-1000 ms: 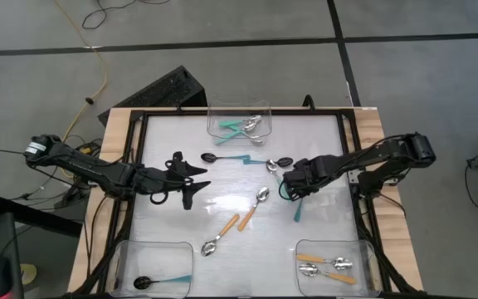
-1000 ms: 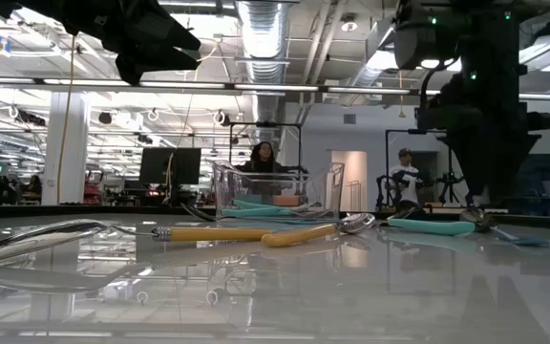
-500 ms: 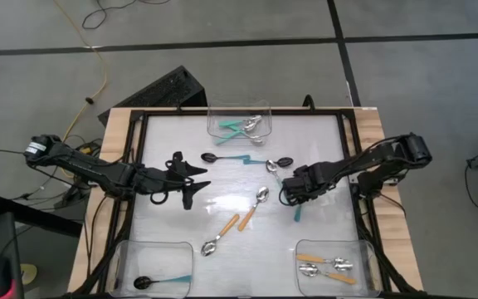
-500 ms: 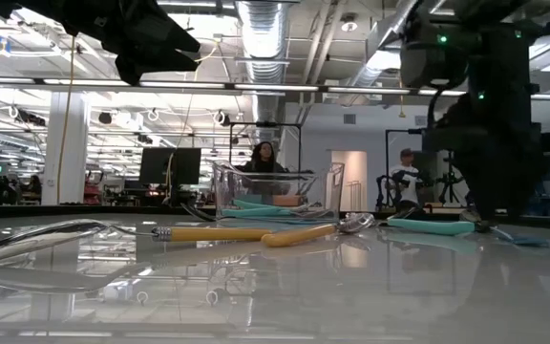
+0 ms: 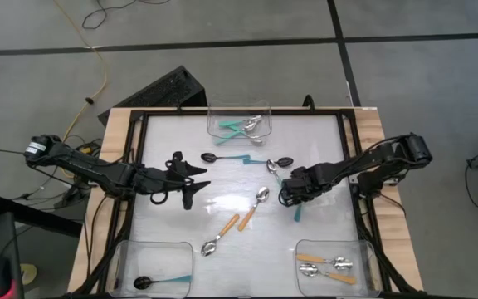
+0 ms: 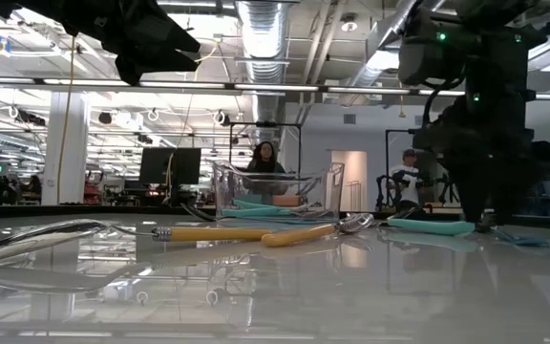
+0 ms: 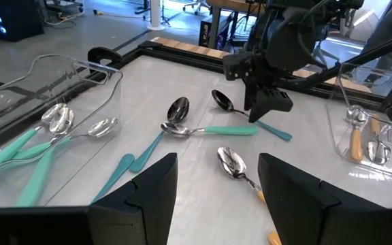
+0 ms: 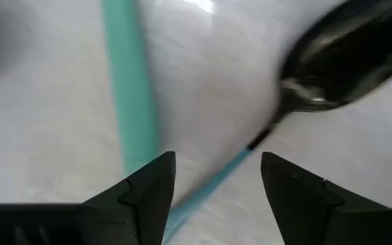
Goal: Sort silverware by color (type)
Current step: Put the bottom black spoon into the bottom left transparent bin
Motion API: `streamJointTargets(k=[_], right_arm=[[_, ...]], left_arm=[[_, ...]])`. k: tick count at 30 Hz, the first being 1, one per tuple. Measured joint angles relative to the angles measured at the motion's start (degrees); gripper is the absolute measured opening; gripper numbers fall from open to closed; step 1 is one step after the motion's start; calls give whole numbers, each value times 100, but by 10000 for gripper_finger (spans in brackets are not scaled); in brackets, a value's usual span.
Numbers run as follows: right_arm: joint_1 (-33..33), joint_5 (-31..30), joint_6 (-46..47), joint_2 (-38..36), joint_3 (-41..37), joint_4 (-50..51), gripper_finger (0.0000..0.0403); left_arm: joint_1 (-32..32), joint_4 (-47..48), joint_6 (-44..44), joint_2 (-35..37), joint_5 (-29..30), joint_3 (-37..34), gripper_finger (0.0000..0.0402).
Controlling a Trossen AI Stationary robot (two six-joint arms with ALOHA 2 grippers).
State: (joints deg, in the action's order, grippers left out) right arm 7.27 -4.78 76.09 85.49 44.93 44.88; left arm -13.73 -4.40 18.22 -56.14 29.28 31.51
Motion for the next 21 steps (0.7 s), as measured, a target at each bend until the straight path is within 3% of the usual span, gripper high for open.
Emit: streamJointTargets(k=[16,21], right_arm=[[-188,-2,42,-11,-345,-126,244],[-250,40,-68,-13,-370,-324,225]], left_arm=[[0,1,0,0,6,0,190],[0,0,-22,0,7,0,190]])
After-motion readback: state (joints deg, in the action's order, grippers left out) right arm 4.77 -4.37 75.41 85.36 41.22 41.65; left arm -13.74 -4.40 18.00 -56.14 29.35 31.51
